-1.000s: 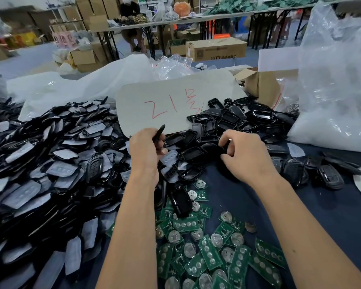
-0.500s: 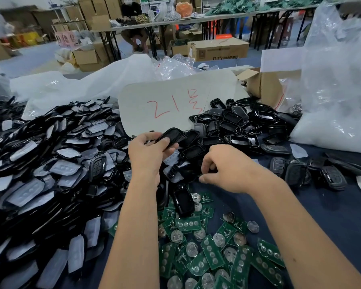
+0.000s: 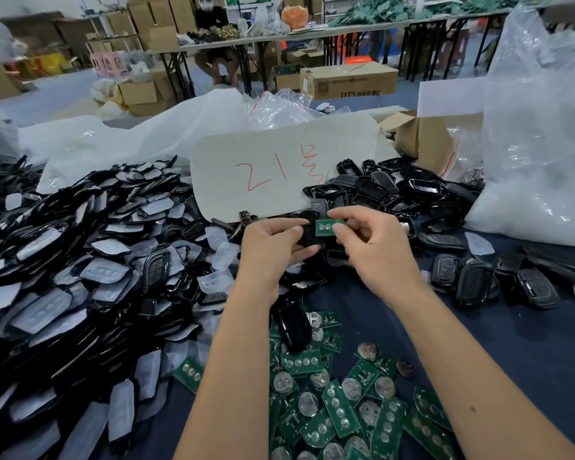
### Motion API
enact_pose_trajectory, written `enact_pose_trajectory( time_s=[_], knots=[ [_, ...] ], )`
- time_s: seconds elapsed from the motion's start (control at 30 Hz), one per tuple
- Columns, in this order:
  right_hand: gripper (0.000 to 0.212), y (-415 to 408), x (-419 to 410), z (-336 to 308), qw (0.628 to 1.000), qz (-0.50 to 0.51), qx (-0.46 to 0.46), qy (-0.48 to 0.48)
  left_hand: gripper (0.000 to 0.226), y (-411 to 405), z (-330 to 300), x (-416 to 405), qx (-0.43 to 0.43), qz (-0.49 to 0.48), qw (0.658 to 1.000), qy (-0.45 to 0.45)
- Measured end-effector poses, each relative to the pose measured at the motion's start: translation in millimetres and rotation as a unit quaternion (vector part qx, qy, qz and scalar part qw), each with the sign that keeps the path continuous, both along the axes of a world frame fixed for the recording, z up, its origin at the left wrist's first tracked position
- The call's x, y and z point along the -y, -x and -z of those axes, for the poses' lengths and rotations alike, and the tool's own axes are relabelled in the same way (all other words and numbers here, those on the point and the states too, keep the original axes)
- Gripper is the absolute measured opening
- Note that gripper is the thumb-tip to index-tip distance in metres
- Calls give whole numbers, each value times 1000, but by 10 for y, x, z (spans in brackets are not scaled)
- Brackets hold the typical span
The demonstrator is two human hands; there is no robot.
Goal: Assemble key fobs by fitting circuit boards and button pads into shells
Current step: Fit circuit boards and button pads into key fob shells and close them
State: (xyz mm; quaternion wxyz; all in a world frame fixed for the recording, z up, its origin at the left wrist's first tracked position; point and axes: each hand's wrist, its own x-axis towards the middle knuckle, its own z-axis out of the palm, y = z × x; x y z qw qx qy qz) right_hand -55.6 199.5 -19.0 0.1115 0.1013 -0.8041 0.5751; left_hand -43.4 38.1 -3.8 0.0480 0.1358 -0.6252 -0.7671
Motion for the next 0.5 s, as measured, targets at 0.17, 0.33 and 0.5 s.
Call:
enact_pose_trajectory(
  time_s=[0.17,0.33,0.5],
  knots=[
    [3,-10,15,-9,999,43,-25,10,25,0,18,-92,-1,9,1000,8],
    [1,-15,21,-17,999,39,-24,8,25,0,32,-110,-4,4,1000,8],
    [3,-12,44,-1,998,53,-35,-16,19,6,28,-93,-9,-10,1000,-1]
  ],
)
